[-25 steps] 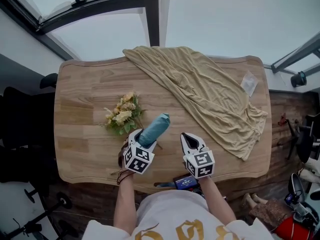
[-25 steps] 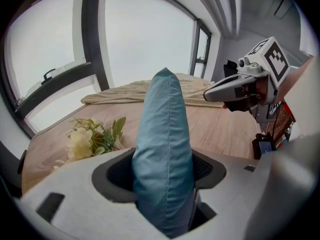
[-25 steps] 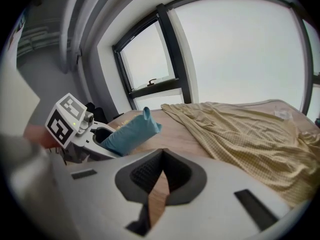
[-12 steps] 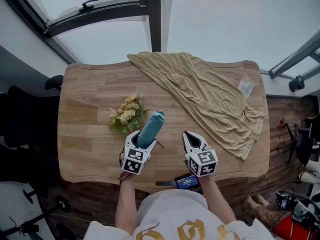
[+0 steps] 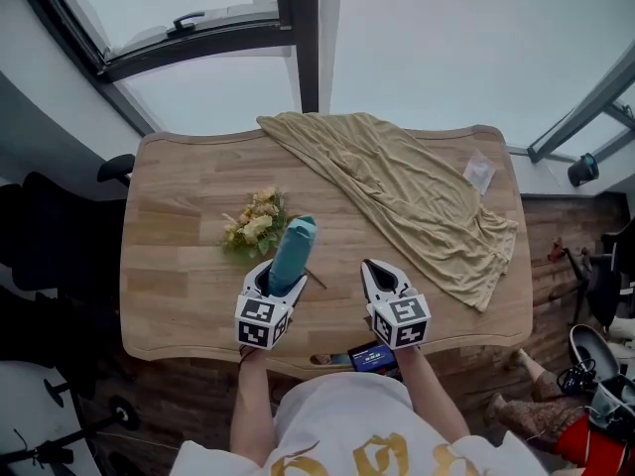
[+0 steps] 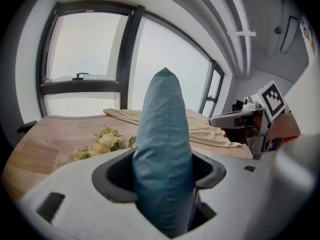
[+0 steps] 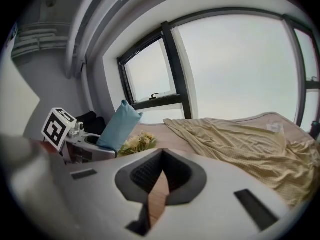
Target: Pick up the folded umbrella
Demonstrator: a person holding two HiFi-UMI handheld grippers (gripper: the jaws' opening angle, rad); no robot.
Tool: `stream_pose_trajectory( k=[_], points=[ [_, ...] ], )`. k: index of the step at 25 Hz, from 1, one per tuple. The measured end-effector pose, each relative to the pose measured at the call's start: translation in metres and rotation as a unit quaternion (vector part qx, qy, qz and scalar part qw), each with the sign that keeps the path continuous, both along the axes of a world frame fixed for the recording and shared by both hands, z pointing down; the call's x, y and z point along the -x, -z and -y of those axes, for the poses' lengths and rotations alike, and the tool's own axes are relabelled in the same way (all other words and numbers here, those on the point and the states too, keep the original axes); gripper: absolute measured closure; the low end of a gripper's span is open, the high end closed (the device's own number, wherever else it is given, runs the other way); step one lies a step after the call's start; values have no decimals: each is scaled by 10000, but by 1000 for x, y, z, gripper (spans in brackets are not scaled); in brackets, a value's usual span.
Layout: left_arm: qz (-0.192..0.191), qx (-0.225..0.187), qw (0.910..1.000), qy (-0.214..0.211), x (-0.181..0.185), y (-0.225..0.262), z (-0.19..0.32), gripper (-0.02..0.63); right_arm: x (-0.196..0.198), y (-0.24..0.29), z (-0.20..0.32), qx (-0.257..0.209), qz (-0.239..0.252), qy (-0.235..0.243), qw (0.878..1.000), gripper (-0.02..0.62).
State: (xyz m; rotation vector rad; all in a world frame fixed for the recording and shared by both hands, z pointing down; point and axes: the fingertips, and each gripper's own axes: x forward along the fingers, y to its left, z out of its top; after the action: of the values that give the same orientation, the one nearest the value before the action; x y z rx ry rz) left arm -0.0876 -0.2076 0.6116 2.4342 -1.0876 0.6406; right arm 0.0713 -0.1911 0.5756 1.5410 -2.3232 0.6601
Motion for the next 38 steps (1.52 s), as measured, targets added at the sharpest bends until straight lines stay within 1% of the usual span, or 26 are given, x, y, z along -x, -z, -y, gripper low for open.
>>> stream_pose_trajectory(
  k=[2, 4, 9, 12, 18, 23, 27, 28, 32, 38],
  points=[
    [-237, 8, 9997, 106, 0, 5, -6, 295, 0, 6, -6, -71, -18, 0, 10000, 584],
    [-376, -30, 9991, 171, 1, 11, -12, 295, 2, 12, -12, -150, -14, 12, 9999, 584],
    [-500, -228, 9983, 172, 0, 27, -26, 295, 6, 26, -26, -321, 10, -6, 9995, 584],
    [-658, -369, 9969, 210, 1, 41, -36, 295, 10, 39, -35, -470, 33, -13, 9989, 584],
    [-1134, -557, 9913, 365, 4, 66, -58, 295, 20, 60, -59, -729, 30, 64, 9973, 584],
    [-1321, -802, 9873, 363, 8, 86, -81, 295, 27, 70, -80, -838, 27, 112, 9964, 584],
    [-1605, -913, 9817, 463, 12, 100, -94, 295, 33, 74, -93, -875, 16, 156, 9960, 584],
    [-1634, -967, 9805, 503, 13, 104, -96, 295, 35, 76, -95, -892, 15, 173, 9959, 584],
    [-1500, -1289, 9785, 586, 17, 113, -109, 295, 38, 77, -106, -937, -5, 295, 9952, 584],
    [-1604, -1335, 9744, 840, 20, 121, -136, 296, 42, 86, -125, -1077, -28, 546, 9927, 584]
  ],
)
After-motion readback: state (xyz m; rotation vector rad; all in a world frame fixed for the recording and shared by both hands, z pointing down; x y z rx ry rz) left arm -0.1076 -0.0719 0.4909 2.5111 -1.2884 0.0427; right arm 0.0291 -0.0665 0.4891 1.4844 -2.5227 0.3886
